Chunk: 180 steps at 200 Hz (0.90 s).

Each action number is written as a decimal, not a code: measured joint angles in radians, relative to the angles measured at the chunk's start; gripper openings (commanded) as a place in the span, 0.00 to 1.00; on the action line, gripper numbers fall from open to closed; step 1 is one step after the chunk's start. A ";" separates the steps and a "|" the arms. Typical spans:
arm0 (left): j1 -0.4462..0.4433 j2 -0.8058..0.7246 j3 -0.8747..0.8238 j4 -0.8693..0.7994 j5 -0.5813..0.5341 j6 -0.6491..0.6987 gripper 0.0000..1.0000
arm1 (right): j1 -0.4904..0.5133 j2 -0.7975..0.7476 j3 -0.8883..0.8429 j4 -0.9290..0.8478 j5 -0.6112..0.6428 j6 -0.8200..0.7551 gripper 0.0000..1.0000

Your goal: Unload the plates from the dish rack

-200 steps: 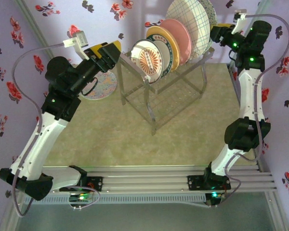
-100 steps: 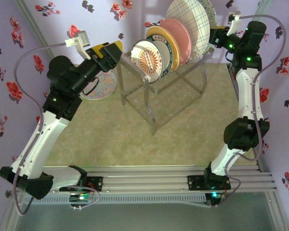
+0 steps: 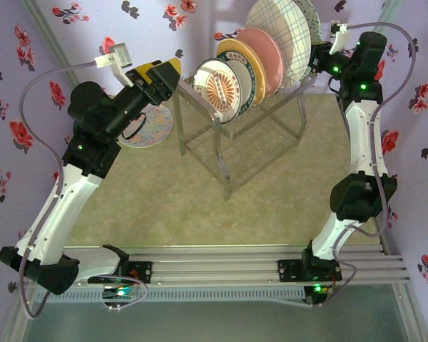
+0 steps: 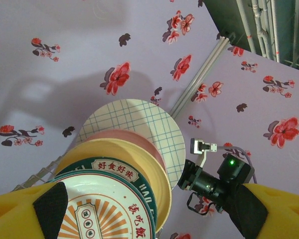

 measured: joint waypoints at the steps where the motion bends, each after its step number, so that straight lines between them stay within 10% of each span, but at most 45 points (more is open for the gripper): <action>1: 0.000 0.000 0.000 0.000 0.000 0.000 0.90 | 0.000 0.000 0.000 0.000 0.000 -0.001 0.19; 82: -0.007 0.000 0.010 0.000 0.000 0.000 0.90 | 0.007 -0.001 0.001 -0.004 0.053 -0.026 0.00; 180: -0.021 0.000 0.012 -0.001 0.000 0.000 0.90 | 0.014 -0.001 0.034 -0.046 0.101 -0.042 0.00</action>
